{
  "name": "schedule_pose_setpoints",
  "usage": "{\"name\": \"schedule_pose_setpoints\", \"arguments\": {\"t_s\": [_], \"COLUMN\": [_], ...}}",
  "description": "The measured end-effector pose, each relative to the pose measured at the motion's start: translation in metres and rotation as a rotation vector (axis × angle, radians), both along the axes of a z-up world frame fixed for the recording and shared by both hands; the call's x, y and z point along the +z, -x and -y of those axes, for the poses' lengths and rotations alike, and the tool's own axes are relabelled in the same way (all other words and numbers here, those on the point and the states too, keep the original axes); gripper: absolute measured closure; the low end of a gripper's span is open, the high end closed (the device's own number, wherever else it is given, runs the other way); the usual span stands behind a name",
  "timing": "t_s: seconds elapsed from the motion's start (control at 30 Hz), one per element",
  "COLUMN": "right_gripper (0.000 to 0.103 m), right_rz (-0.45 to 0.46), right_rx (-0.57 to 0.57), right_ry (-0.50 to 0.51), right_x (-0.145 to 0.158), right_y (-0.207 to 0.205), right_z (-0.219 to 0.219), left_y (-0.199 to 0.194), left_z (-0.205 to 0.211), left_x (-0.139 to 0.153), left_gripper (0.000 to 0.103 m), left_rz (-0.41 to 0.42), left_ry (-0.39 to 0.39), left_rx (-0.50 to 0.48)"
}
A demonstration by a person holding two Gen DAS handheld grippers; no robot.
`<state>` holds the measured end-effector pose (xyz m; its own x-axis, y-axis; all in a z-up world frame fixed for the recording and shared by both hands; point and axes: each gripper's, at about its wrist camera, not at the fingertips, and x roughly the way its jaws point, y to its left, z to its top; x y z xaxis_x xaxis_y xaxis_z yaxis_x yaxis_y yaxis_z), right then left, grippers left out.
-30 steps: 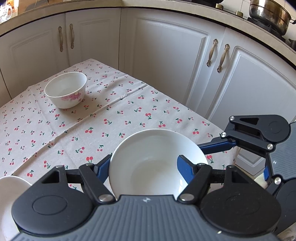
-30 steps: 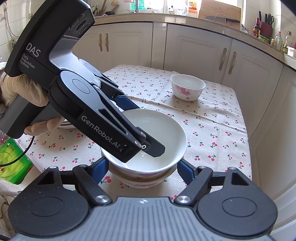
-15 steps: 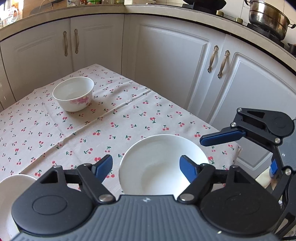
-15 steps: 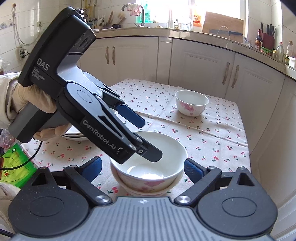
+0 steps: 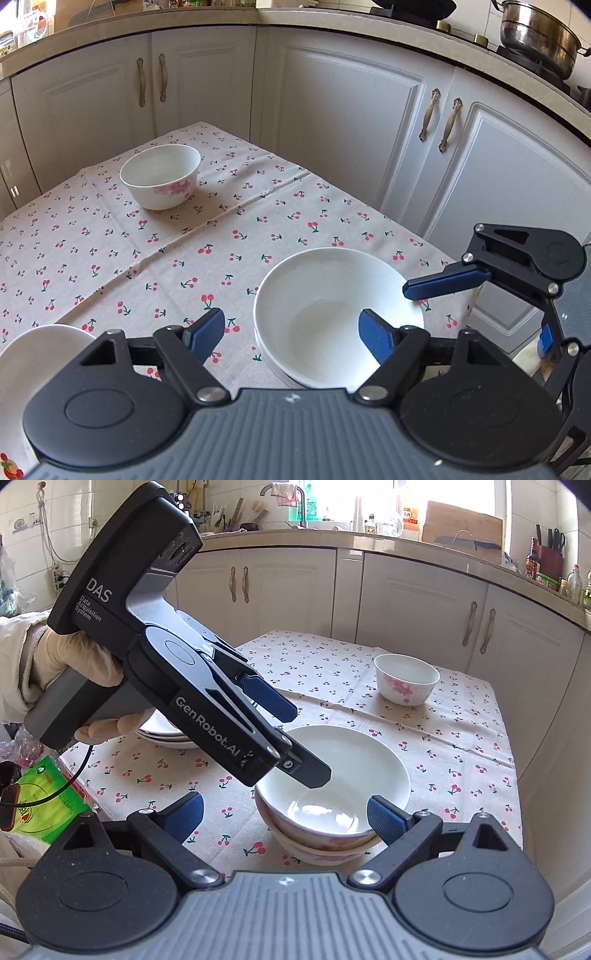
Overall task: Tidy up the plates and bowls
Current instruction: 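Open the left tool and release the bowl on the stack, then move the left tool to the pink-flowered bowl on the cloth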
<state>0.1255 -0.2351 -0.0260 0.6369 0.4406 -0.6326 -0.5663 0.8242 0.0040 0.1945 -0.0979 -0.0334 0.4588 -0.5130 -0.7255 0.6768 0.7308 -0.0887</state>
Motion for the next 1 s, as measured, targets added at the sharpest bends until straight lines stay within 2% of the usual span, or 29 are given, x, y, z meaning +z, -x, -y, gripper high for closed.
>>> {"name": "schedule_pose_setpoints", "arguments": {"t_s": [0.07, 0.43, 0.77, 1.0], "right_gripper": [0.005, 0.0, 0.0, 0.0], "right_rz": [0.014, 0.062, 0.064, 0.058], "right_rx": [-0.008, -0.075, -0.1, -0.076], "right_ry": [0.005, 0.027, 0.081, 0.12], "right_x": [0.004, 0.025, 0.026, 0.023], "right_y": [-0.001, -0.037, -0.098, -0.146], "right_z": [0.002, 0.028, 0.046, 0.055], "left_y": [-0.002, -0.035, -0.094, -0.138], "left_z": [-0.002, -0.007, -0.004, 0.005], "left_x": [0.003, 0.013, 0.013, 0.001], "left_gripper": [0.019, 0.013, 0.013, 0.013], "left_rz": [0.005, 0.028, 0.032, 0.028], "left_ry": [0.007, 0.02, 0.001, -0.014], "left_rx": [0.006, 0.046, 0.08, 0.097]}}
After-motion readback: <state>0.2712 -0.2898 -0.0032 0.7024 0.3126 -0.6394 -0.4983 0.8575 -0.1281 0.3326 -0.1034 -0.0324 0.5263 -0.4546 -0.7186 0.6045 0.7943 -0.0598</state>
